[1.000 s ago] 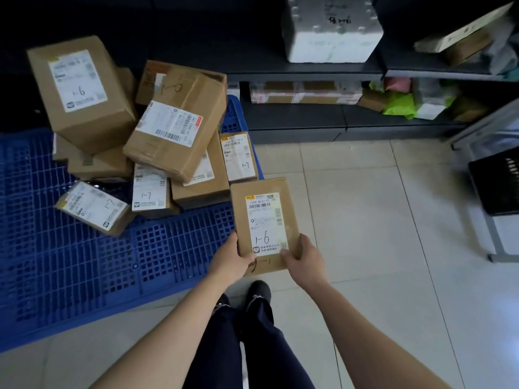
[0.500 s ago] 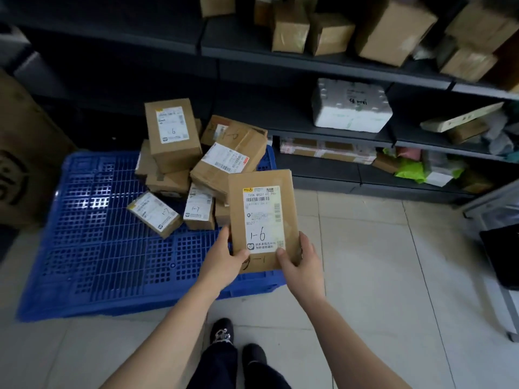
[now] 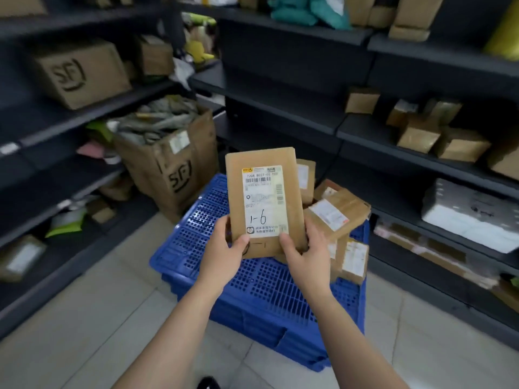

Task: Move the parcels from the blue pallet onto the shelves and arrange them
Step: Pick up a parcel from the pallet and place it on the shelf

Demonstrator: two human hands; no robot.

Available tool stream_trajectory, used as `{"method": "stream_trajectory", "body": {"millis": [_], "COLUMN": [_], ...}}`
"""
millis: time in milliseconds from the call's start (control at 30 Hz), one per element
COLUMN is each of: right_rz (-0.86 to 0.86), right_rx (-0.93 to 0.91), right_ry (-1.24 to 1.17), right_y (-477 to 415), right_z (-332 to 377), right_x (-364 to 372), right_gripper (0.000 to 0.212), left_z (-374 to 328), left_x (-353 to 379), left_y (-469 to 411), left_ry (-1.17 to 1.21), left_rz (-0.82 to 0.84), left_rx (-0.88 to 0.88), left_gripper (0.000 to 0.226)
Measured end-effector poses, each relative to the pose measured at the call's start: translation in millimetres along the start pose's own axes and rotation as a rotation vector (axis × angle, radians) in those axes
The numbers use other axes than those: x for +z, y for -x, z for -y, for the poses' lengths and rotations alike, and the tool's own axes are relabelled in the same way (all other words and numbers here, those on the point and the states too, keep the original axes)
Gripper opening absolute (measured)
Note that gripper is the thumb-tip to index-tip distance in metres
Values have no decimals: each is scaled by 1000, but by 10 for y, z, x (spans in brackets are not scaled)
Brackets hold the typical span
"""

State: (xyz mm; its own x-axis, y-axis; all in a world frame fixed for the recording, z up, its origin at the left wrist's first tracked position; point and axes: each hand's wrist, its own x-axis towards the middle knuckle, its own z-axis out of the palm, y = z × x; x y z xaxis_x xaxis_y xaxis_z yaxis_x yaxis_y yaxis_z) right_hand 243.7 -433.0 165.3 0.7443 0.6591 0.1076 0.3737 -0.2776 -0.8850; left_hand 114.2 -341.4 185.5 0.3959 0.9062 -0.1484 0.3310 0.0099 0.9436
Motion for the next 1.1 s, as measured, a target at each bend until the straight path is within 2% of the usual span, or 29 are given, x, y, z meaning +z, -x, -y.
{"method": "stream_trajectory", "body": {"millis": [200, 467, 633, 1100], "right_rz": [131, 283, 380, 583], "right_rx": [-165, -319, -399, -625], "right_ry": [-45, -144, -171, -299], "right_y": [-55, -55, -2, -63], "right_z": [755, 1732, 2274, 3551], "right_x": [625, 1757, 2461, 4055], "right_gripper": [61, 60, 66, 59], "left_z": [-73, -119, -52, 58], "left_x": [-902, -2292, -3121, -4792], "left_y": [-26, -176, -273, -663], "left_ry": [71, -27, -43, -19], "left_rz": [-215, -475, -590, -918], "left_rx": [30, 86, 105, 100], "left_gripper": [47, 46, 49, 52]}}
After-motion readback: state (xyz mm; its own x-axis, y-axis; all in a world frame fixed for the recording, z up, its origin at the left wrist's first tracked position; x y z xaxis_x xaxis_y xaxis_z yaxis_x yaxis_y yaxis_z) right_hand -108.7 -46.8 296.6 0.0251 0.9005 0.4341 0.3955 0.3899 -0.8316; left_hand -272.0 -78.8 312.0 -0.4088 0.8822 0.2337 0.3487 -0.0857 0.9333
